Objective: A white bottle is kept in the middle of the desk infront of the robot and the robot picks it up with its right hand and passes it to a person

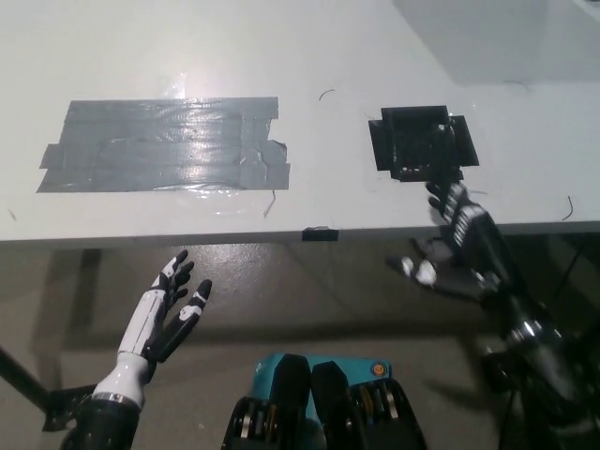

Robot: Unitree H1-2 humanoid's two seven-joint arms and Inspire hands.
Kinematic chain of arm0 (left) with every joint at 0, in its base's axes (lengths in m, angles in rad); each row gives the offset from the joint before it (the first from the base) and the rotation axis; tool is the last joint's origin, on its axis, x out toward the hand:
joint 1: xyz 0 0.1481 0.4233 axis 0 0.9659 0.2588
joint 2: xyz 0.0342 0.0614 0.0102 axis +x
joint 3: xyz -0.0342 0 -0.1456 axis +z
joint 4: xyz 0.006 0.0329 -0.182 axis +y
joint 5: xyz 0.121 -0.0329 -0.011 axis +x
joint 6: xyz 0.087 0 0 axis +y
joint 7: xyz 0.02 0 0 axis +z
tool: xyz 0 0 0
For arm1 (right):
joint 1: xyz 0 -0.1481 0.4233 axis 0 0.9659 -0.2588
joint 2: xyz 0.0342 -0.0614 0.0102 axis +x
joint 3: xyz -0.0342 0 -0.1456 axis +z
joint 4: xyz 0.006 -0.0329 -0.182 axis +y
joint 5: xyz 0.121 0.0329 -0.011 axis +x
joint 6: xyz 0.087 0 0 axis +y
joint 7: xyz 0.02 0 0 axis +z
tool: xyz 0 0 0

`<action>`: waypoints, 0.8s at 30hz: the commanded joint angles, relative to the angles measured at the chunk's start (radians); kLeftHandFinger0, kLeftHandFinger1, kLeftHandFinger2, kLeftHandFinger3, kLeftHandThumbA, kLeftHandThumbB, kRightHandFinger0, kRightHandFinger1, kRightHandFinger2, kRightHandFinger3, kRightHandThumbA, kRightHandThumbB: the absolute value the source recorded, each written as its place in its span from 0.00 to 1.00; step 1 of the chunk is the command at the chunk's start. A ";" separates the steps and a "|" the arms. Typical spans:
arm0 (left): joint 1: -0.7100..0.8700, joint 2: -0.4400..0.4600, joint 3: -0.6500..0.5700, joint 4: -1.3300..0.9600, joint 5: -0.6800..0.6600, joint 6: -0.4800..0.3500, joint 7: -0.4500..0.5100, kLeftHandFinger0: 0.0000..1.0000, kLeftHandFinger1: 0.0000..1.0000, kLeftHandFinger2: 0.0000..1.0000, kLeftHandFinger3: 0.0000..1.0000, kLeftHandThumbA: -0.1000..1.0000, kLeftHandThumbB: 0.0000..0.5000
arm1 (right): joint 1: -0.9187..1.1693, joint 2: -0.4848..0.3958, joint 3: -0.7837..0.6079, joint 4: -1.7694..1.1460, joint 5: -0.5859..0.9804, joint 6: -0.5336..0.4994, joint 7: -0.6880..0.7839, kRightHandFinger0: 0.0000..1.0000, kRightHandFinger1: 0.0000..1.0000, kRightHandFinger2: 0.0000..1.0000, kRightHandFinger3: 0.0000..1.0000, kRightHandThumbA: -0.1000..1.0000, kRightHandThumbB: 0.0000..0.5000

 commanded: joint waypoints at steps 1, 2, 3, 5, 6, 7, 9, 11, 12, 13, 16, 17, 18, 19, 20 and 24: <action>-0.025 0.012 0.010 -0.018 0.004 -0.029 0.009 1.00 1.00 1.00 1.00 0.71 0.00 | 0.011 -0.018 -0.031 -0.061 0.154 -0.064 0.097 1.00 1.00 1.00 1.00 0.96 0.79; -0.025 0.011 0.010 -0.019 0.003 -0.028 0.009 1.00 1.00 1.00 1.00 0.71 0.00 | 0.011 -0.018 -0.032 -0.057 0.155 -0.065 0.099 1.00 1.00 1.00 1.00 0.96 0.79; -0.024 0.012 0.009 -0.016 0.007 -0.033 0.009 1.00 1.00 1.00 1.00 0.71 0.00 | 0.012 -0.019 -0.034 -0.035 0.150 -0.078 0.103 1.00 1.00 1.00 1.00 0.95 0.75; -0.026 0.014 0.005 -0.005 0.013 -0.046 0.010 1.00 1.00 1.00 1.00 0.71 0.00 | 0.010 -0.015 -0.037 0.017 0.137 -0.090 0.101 1.00 1.00 1.00 1.00 0.94 0.79; -0.027 0.015 0.005 0.001 0.013 -0.055 0.011 1.00 1.00 1.00 1.00 0.71 0.00 | 0.009 -0.013 -0.036 0.054 0.131 -0.089 0.101 1.00 1.00 1.00 1.00 0.93 0.82; -0.027 0.014 0.005 -0.001 0.016 -0.052 0.013 1.00 1.00 1.00 1.00 0.70 0.00 | 0.010 -0.009 -0.036 0.074 0.116 -0.083 0.090 1.00 1.00 1.00 1.00 0.93 0.88; -0.026 0.015 0.005 -0.004 0.018 -0.049 0.013 1.00 1.00 1.00 1.00 0.70 0.00 | 0.010 -0.006 -0.035 0.097 0.106 -0.088 0.086 1.00 1.00 1.00 1.00 0.92 0.90; -0.022 0.016 0.004 -0.009 0.023 -0.044 0.012 1.00 1.00 1.00 1.00 0.72 0.00 | 0.009 -0.003 -0.033 0.140 0.091 -0.095 0.080 1.00 1.00 1.00 1.00 0.90 0.90; -0.021 0.015 0.003 -0.009 0.024 -0.042 0.011 1.00 1.00 1.00 1.00 0.72 0.00 | 0.009 -0.004 -0.033 0.147 0.092 -0.099 0.082 1.00 1.00 1.00 1.00 0.90 0.89; -0.018 0.014 0.003 -0.013 0.023 -0.034 0.009 1.00 1.00 1.00 1.00 0.74 0.00 | 0.010 -0.005 -0.032 0.164 0.092 -0.107 0.086 1.00 1.00 1.00 1.00 0.90 0.88; -0.007 0.011 0.003 -0.008 0.013 -0.045 0.004 1.00 1.00 1.00 1.00 0.72 0.00 | 0.018 -0.009 -0.028 0.187 0.089 -0.119 0.094 1.00 1.00 1.00 1.00 0.89 0.88; -0.005 0.011 0.003 -0.009 0.014 -0.045 0.003 1.00 1.00 1.00 1.00 0.72 0.00 | 0.020 -0.009 -0.028 0.190 0.091 -0.123 0.097 1.00 1.00 1.00 1.00 0.89 0.88; -0.004 0.011 0.002 -0.011 0.018 -0.044 0.005 1.00 1.00 1.00 1.00 0.70 0.00 | 0.019 -0.009 -0.028 0.196 0.091 -0.126 0.098 1.00 1.00 1.00 1.00 0.89 0.88; -0.001 0.011 0.002 -0.013 0.018 -0.043 0.005 1.00 1.00 1.00 1.00 0.68 0.00 | 0.021 -0.010 -0.027 0.203 0.091 -0.134 0.101 1.00 1.00 1.00 1.00 0.90 0.87; 0.002 0.011 0.002 -0.015 0.018 -0.042 0.005 1.00 1.00 1.00 1.00 0.68 0.00 | 0.023 -0.009 -0.027 0.209 0.090 -0.141 0.103 1.00 1.00 1.00 1.00 0.90 0.87; 0.007 0.011 -0.001 -0.021 0.029 -0.034 0.008 1.00 1.00 1.00 1.00 0.67 0.00 | 0.027 -0.011 -0.029 0.209 0.081 -0.135 0.098 1.00 1.00 1.00 1.00 0.90 0.89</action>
